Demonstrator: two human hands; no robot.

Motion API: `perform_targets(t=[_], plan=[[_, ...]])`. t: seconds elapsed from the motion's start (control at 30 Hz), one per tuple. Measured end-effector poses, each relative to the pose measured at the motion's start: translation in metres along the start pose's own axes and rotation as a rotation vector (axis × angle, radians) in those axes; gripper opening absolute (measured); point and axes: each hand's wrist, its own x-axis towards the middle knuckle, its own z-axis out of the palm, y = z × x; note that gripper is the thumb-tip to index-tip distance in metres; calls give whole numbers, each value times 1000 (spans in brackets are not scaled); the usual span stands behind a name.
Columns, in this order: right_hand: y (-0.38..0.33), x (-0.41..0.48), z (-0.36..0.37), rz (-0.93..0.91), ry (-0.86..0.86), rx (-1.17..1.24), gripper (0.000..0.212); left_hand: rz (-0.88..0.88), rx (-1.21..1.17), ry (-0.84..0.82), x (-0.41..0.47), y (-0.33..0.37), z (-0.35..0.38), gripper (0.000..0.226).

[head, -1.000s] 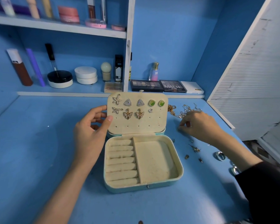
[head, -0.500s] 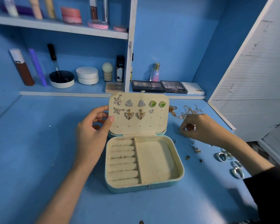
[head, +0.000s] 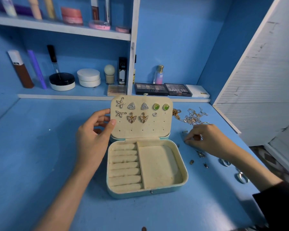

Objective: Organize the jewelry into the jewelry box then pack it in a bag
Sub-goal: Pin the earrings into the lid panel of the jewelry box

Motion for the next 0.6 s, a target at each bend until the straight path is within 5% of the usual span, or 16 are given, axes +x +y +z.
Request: perform_targets(t=[0.6], plan=[[-11,0,-6,67,-85,-186,6,-5,-8,1,0,2,0,30]])
